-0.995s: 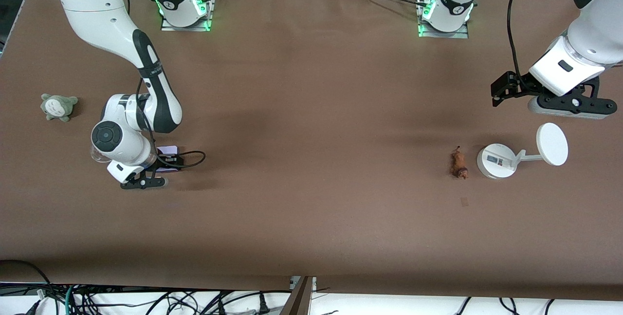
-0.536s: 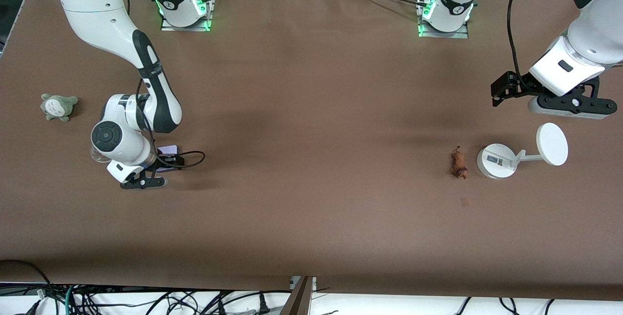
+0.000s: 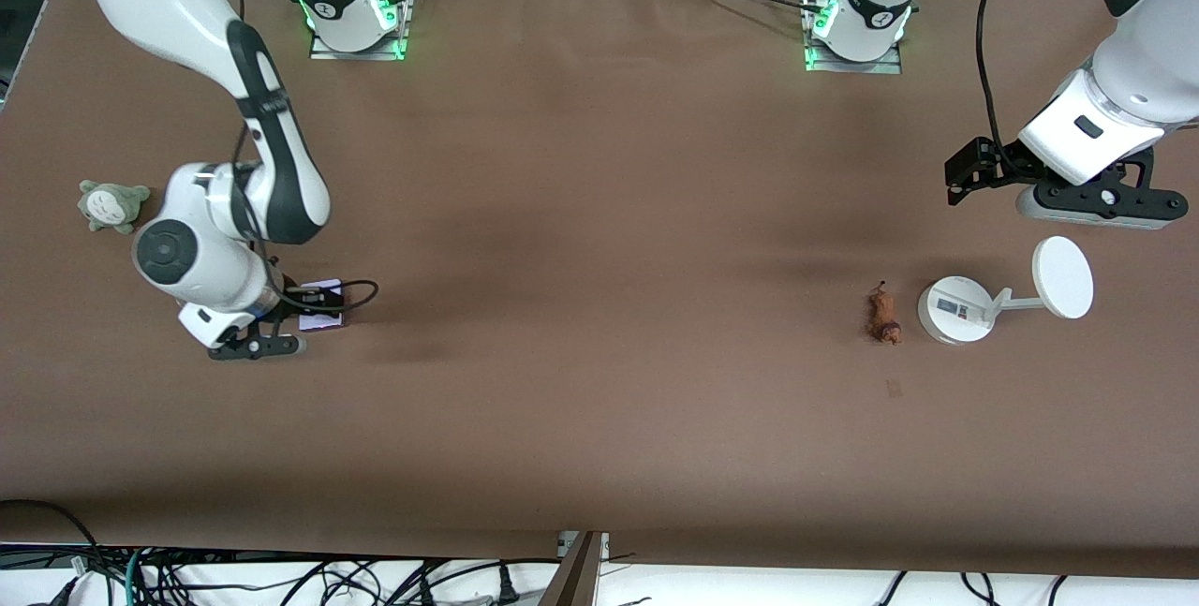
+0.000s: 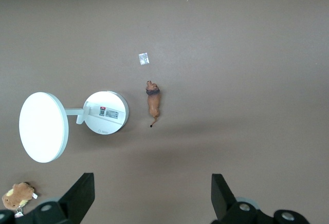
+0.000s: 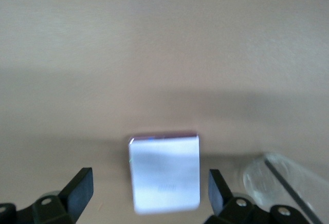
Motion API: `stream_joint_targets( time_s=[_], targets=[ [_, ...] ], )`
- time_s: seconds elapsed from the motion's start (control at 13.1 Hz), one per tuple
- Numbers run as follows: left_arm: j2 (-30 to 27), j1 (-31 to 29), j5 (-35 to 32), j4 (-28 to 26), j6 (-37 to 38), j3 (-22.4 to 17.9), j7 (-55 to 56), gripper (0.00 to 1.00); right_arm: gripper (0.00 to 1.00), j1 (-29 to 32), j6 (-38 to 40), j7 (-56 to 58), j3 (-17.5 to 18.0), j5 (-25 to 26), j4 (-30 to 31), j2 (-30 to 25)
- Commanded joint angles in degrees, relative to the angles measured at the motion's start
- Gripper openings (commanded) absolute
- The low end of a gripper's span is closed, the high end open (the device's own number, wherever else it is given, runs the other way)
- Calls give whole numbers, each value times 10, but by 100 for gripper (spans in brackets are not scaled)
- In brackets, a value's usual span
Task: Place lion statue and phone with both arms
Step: 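Open the right gripper and draw it back to rest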
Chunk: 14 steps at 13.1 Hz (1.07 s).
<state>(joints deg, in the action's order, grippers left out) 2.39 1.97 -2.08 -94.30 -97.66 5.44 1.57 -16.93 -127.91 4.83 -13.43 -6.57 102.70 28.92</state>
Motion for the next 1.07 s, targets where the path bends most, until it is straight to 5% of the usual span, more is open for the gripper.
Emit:
stream_joint_targets(
  time_s=[0.0, 0.54, 0.69, 0.99],
  targets=[
    [-7, 1, -7, -1, 1, 0, 1, 100, 99, 5, 120, -21, 6, -11, -34, -63],
    [-7, 0, -7, -1, 2, -1, 0, 100, 99, 4, 493, -72, 0, -1, -305, -81],
    [-7, 0, -7, -1, 2, 0, 0, 100, 99, 5, 551, -68, -19, -3, -357, -88],
    [-7, 0, -7, -1, 4, -1, -1, 100, 99, 5, 563, -63, -22, -4, -364, -99]
  ],
)
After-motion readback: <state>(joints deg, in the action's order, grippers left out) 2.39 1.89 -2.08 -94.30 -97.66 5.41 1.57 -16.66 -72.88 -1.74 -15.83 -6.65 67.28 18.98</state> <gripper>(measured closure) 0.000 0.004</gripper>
